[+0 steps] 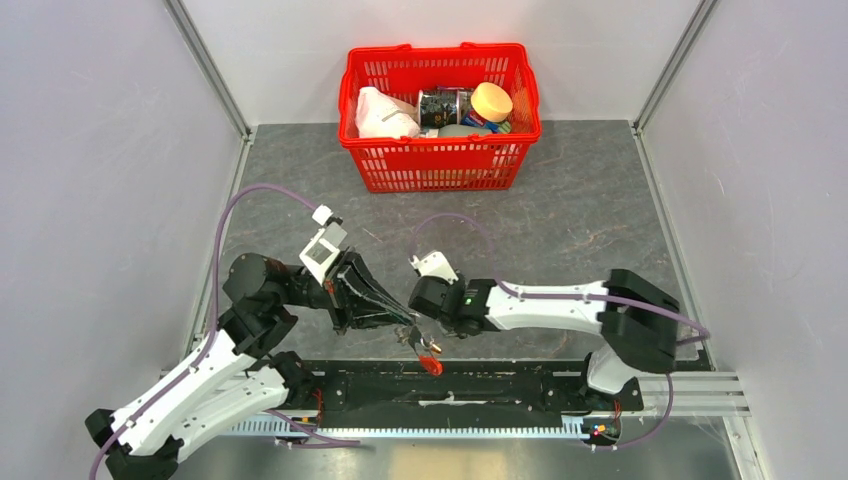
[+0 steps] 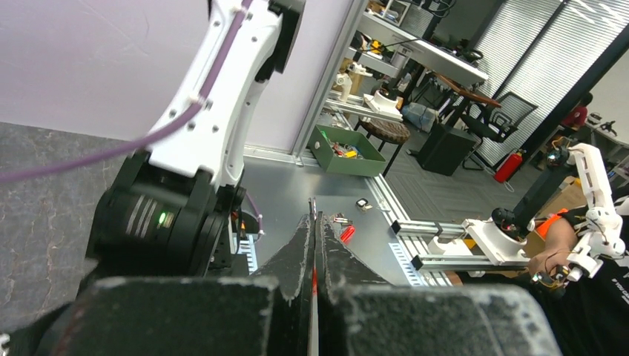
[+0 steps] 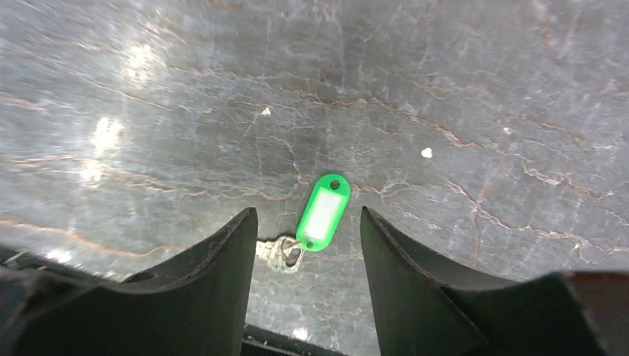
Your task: Put the keys on the keyring
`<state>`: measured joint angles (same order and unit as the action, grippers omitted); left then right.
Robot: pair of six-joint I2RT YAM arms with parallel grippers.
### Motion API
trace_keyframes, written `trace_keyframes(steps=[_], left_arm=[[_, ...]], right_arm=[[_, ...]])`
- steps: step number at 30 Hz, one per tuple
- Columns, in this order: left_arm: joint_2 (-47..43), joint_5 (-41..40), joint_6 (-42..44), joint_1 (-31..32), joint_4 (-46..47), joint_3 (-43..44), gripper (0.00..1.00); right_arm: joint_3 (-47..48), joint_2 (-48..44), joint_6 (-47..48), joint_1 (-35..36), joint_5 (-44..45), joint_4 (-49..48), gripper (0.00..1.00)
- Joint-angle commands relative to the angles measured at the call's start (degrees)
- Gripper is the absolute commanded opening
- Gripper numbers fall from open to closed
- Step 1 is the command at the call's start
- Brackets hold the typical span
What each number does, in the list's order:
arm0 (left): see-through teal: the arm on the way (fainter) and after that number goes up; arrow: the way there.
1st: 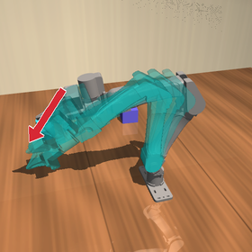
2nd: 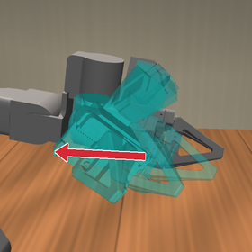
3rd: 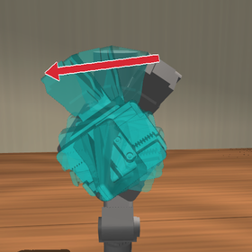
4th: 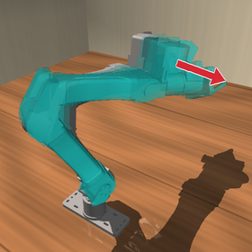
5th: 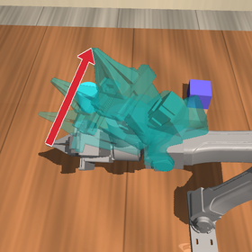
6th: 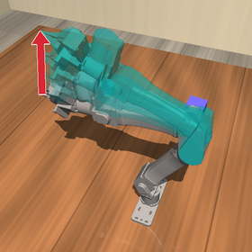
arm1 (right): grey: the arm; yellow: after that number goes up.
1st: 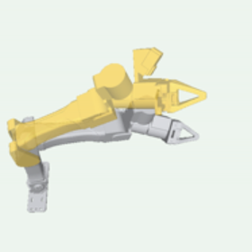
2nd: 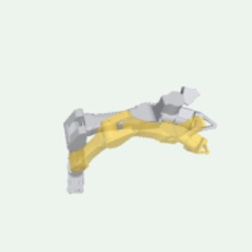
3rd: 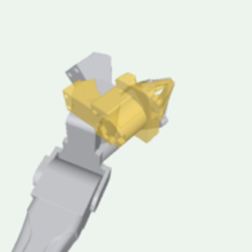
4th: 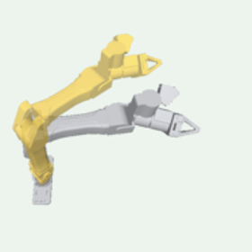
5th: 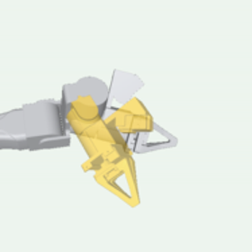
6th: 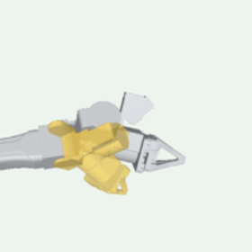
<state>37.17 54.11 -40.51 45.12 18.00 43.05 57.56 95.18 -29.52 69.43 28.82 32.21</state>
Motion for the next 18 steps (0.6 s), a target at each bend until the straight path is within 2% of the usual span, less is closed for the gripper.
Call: trace_keyframes(steps=[1,6,18], left_arm=[[0.4,-0.2,2.3,0.3,0.8,1.4,0.02],[1.0,-0.4,2.4,0.3,0.9,1.4,0.02],[0.8,0.3,3.5,0.3,-2.2,3.3,0.02]], right_arm=[[-1.1,-9.4,-2.9,0.0,1.2,0.5,0.62],[-3.4,-14.2,-7.2,0.0,-1.2,2.1,0.62],[-6.1,-11.8,-23.8,0.0,-8.4,1.9,0.57]])
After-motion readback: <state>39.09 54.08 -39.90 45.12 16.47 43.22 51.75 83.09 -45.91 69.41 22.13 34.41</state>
